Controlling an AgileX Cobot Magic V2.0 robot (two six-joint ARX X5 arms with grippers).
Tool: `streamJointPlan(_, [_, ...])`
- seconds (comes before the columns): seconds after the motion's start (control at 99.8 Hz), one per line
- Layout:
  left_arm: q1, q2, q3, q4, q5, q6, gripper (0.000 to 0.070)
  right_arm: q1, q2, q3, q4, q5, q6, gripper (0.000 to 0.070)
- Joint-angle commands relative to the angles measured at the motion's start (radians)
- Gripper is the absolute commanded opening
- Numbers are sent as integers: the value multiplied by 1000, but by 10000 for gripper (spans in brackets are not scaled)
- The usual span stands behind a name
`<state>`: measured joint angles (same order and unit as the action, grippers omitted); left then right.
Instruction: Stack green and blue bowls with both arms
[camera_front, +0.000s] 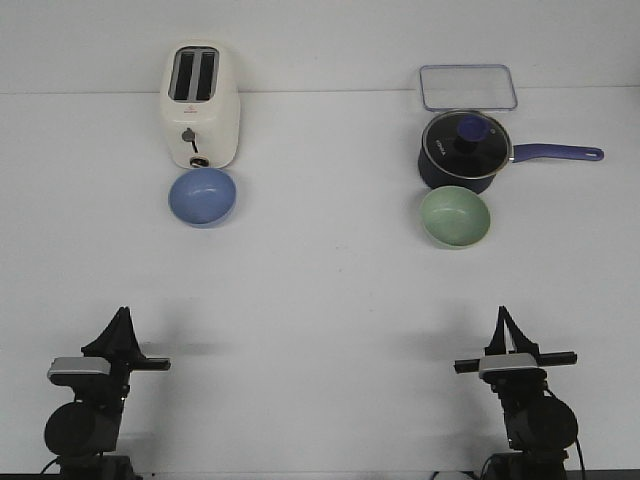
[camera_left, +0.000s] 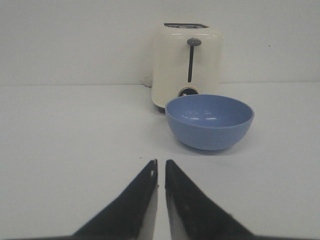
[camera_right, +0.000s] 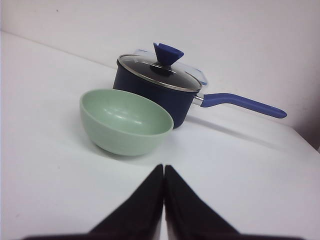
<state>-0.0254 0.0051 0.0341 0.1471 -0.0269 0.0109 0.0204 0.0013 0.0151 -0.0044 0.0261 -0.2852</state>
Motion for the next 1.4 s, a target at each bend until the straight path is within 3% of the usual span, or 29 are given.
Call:
streamJointPlan(0.0, [0, -2, -20, 11, 2, 11, 15, 0, 0, -2, 12, 1, -6, 0])
streamJointPlan(0.701, [0, -2, -20, 11, 2, 11, 15, 0, 0, -2, 20, -8, 15, 0])
streamJointPlan(0.881, [0, -2, -20, 11, 2, 11, 15, 0, 0, -2, 50, -11, 204, 0])
streamJointPlan(1.082, [0, -2, -20, 11, 2, 11, 15, 0, 0, 0, 65, -1, 496, 0])
streamJointPlan(1.232, [0, -2, -20, 11, 2, 11, 15, 0, 18, 60, 19, -2, 606, 0])
streamJointPlan(1.392, [0, -2, -20, 11, 2, 11, 15, -2, 153, 204, -65, 0, 629, 0])
